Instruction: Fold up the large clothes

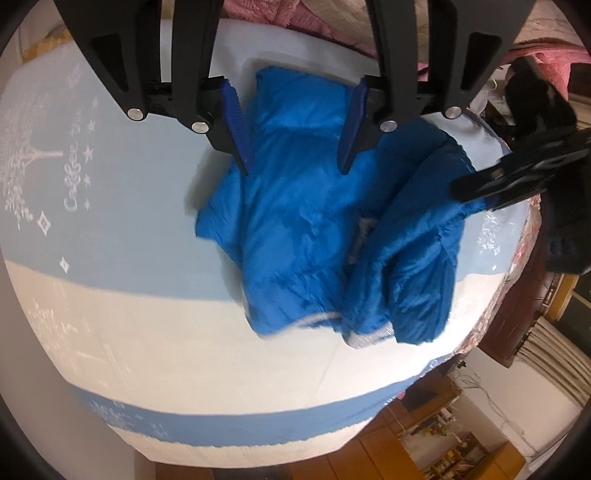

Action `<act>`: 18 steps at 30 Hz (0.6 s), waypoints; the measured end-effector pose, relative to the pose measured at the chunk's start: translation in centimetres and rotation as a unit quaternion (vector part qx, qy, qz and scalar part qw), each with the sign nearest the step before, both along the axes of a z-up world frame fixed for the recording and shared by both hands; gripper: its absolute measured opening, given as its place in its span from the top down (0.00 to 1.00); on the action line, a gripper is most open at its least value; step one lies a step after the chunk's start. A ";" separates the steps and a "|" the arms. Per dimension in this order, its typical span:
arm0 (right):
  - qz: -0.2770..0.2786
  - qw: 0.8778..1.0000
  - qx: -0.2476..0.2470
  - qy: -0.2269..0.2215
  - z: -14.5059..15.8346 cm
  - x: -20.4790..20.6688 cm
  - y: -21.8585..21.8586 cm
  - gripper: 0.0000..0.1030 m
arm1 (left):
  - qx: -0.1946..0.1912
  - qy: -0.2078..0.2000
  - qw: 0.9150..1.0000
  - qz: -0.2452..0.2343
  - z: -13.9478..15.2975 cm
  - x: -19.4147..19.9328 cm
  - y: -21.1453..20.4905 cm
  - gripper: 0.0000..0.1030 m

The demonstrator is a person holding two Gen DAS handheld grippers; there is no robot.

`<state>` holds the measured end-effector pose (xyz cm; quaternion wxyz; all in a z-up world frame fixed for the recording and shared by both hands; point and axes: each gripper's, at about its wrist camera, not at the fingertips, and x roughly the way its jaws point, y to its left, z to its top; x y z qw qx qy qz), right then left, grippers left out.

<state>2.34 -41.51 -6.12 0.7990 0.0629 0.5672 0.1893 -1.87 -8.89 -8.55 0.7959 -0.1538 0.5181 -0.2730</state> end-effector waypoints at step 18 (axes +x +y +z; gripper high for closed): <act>0.032 0.999 -0.003 0.009 2.4 5.2 9.8 0.17 | 0.215 -0.008 0.964 0.155 -0.7 5.6 6.7 0.54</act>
